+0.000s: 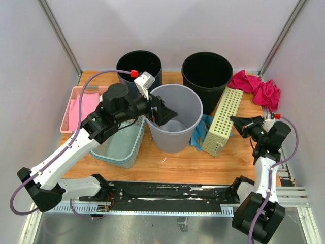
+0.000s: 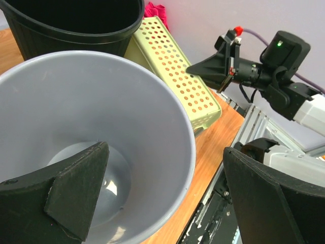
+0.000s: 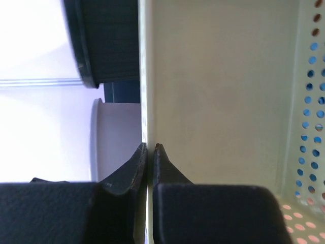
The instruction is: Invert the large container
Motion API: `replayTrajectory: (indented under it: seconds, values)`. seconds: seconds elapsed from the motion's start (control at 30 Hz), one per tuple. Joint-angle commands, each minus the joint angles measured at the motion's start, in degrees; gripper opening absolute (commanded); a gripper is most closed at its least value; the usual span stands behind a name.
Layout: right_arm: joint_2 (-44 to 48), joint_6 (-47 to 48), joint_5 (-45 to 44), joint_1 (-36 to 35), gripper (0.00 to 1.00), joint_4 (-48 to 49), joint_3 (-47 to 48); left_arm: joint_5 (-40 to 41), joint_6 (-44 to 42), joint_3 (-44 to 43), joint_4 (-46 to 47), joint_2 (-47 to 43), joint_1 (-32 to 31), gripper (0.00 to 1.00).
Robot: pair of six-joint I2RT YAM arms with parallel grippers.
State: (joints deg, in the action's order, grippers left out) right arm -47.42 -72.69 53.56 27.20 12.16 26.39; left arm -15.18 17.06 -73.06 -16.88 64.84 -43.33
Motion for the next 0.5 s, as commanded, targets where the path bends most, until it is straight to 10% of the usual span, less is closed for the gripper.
replayTrajectory:
  seconds: [0.0, 0.47]
  values:
    - [-0.99, -0.21, 5.3, 4.09, 0.0, 2.88, -4.18, -1.48, 0.61, -1.19, 0.38, 0.2, -0.48, 0.99]
    - [-3.46, 39.86, -11.38, 15.74, 0.29, -42.48, 5.9, -3.49, 0.54, -2.09, -0.67, 1.12, -0.53, 0.99]
